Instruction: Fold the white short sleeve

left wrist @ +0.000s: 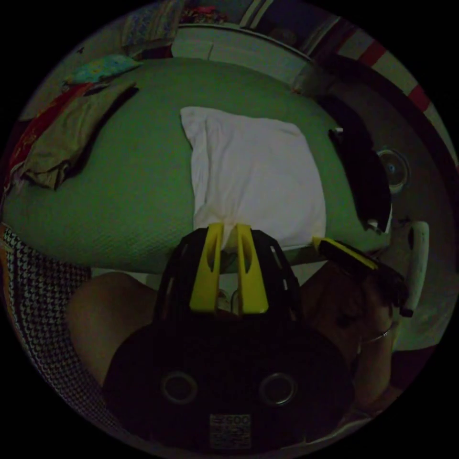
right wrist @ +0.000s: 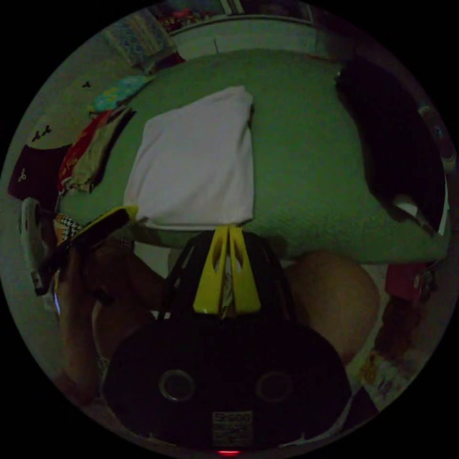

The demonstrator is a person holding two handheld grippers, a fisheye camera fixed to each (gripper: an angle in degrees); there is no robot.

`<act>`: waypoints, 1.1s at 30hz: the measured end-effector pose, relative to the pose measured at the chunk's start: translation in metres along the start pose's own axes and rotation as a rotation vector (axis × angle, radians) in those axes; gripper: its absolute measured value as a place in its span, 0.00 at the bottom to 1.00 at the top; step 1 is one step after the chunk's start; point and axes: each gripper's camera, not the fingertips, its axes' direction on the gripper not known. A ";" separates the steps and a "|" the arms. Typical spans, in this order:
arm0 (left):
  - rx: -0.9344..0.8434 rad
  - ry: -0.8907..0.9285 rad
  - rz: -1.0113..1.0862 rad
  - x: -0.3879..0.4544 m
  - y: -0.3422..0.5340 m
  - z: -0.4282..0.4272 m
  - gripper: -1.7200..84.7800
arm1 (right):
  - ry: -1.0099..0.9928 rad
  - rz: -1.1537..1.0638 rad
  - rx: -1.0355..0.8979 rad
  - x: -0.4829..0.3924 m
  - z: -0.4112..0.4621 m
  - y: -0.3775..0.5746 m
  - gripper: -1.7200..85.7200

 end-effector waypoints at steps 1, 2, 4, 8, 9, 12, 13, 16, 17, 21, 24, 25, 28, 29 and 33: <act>0.033 0.000 -0.018 -0.006 0.003 -0.010 0.08 | -0.020 -0.006 0.058 0.003 -0.010 0.002 0.01; 0.053 0.008 -0.027 -0.009 0.005 -0.014 0.08 | -0.046 -0.008 0.123 0.007 -0.021 0.002 0.01; 0.110 0.078 -0.025 -0.020 0.011 -0.029 0.09 | -0.078 -0.021 0.213 0.011 -0.036 0.000 0.01; 0.102 0.088 0.003 -0.029 0.007 -0.033 0.14 | -0.050 -0.059 0.397 0.017 -0.052 -0.025 0.04; 0.098 0.060 0.013 -0.031 0.003 -0.032 0.16 | -0.048 -0.060 0.414 0.017 -0.052 -0.030 0.05; 0.076 0.004 0.004 -0.040 -0.008 -0.031 0.19 | -0.066 -0.114 0.431 0.017 -0.041 -0.068 0.12; 0.072 -0.011 0.003 -0.044 -0.011 -0.032 0.21 | -0.078 -0.132 0.424 0.015 -0.034 -0.086 0.14; 0.039 0.006 -0.015 -0.058 -0.019 -0.031 0.23 | -0.085 -0.146 0.375 0.010 -0.012 -0.134 0.16; 0.024 0.020 -0.022 -0.061 -0.021 -0.029 0.23 | -0.058 -0.150 0.331 0.006 -0.001 -0.151 0.16; -0.005 -0.011 -0.044 -0.073 -0.037 -0.030 0.23 | -0.042 -0.133 0.184 -0.001 0.029 -0.178 0.16; -0.029 -0.062 -0.057 -0.078 -0.051 -0.037 0.22 | -0.005 -0.171 0.139 -0.014 0.039 -0.189 0.16; -0.044 -0.067 -0.064 -0.082 -0.057 -0.040 0.22 | 0.018 -0.199 0.129 -0.022 0.040 -0.193 0.16; -0.079 -0.073 -0.061 -0.091 -0.072 -0.051 0.20 | 0.024 -0.235 0.114 -0.036 0.043 -0.200 0.14; -0.083 -0.069 -0.055 -0.092 -0.075 -0.053 0.19 | 0.025 -0.239 0.112 -0.040 0.044 -0.203 0.13; -0.089 -0.099 -0.036 -0.098 -0.092 -0.069 0.15 | -0.041 -0.246 0.092 -0.050 0.044 -0.211 0.07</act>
